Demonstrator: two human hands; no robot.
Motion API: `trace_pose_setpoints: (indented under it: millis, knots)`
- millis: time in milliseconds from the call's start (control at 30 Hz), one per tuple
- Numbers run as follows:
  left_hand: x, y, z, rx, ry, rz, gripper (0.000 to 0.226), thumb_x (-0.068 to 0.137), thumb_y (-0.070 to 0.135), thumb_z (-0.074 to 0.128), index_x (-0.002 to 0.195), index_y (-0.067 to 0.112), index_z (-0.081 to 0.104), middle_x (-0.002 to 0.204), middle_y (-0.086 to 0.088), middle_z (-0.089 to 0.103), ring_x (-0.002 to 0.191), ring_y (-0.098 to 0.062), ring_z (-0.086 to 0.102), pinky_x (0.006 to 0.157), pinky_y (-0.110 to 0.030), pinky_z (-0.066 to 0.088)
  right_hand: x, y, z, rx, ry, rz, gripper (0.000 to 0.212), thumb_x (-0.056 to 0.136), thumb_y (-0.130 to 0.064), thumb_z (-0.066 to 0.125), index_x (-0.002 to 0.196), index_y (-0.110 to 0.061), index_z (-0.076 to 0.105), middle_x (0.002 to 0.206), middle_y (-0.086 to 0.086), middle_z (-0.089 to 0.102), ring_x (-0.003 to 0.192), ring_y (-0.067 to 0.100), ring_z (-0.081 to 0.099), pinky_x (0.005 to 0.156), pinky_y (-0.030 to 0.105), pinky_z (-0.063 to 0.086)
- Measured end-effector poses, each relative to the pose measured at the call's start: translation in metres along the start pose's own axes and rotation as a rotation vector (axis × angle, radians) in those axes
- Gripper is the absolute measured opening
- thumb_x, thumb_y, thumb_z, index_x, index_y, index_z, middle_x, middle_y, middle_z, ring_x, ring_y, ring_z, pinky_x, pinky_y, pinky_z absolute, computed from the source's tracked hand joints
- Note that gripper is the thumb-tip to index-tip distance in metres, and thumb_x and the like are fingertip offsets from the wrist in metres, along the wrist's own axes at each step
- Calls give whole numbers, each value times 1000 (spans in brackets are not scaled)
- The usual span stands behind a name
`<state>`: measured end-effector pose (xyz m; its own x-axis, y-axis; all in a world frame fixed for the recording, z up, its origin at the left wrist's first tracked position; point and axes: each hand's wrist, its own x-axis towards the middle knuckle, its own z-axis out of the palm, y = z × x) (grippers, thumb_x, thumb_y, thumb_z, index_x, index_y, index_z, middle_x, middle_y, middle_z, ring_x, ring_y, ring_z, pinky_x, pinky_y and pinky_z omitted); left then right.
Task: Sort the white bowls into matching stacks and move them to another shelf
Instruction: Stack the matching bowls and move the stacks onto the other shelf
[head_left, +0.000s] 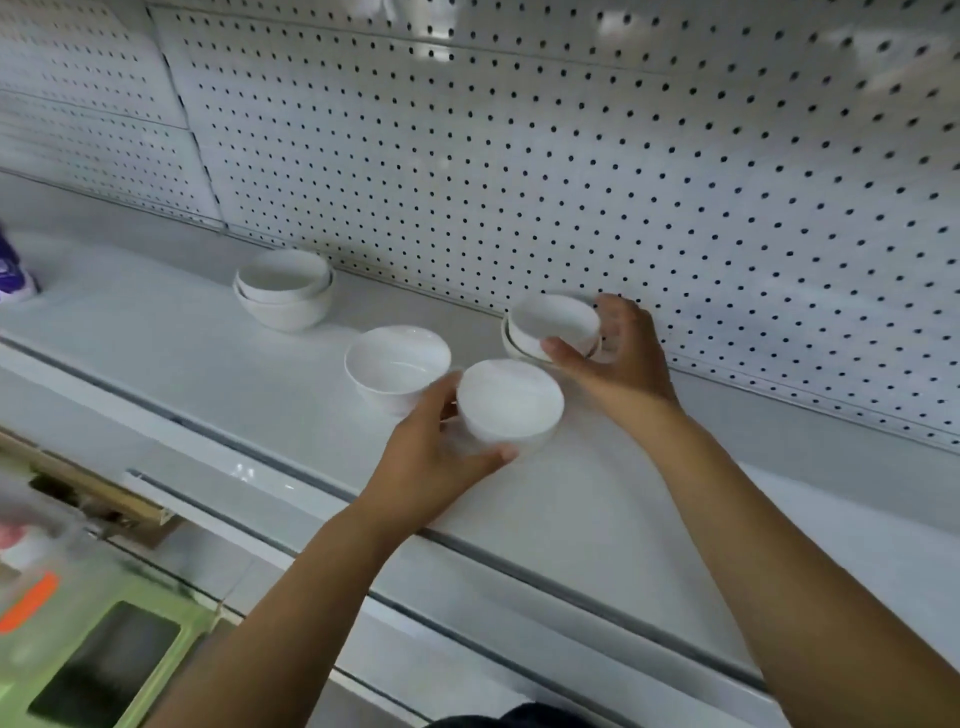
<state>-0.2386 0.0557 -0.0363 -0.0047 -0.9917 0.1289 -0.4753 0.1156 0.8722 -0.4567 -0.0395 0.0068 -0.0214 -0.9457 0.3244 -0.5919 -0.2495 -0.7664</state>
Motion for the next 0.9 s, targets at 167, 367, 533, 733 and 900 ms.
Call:
trace_pose_setpoints:
  millis: [167, 367, 533, 733, 900]
  knots:
    - [10, -12, -4, -93, 25, -5, 86, 66, 43, 94, 141, 33, 51, 130, 23, 63, 117, 5, 60, 92, -6, 44, 37, 7, 11, -21, -200, 121, 126, 51, -68, 87, 155, -32, 25, 151, -3, 42, 136, 19, 44, 108, 38, 40]
    - [11, -21, -8, -186, 17, -18, 99, 59, 50, 91, 145, 25, 49, 132, 17, 66, 121, 5, 61, 105, -20, 47, 48, 19, 22, -35, -217, 113, 134, 52, -60, 94, 159, -32, 18, 155, -2, 37, 140, 19, 38, 106, 33, 33]
    - [11, -21, -8, -166, 24, 1, 91, 66, 41, 94, 145, 28, 50, 134, 18, 64, 121, 5, 60, 105, -22, 48, 45, 20, 28, 8, -130, 86, 126, 57, -56, 94, 158, -28, 24, 153, -1, 42, 137, 18, 43, 105, 31, 35]
    - [10, -19, -9, -163, 19, -8, 85, 69, 35, 94, 142, 35, 48, 133, 26, 61, 120, 11, 57, 101, -15, 46, 37, 5, 22, 103, -76, 48, 124, 57, -56, 92, 158, -31, 23, 147, -10, 43, 134, 13, 44, 110, 36, 39]
    - [8, -17, -10, -161, 14, -45, 95, 69, 42, 93, 150, 31, 44, 137, 18, 58, 121, 5, 56, 99, -16, 46, 21, -18, 11, 199, -30, 25, 115, 66, -41, 94, 157, -35, 24, 134, -20, 47, 125, 7, 47, 97, 20, 36]
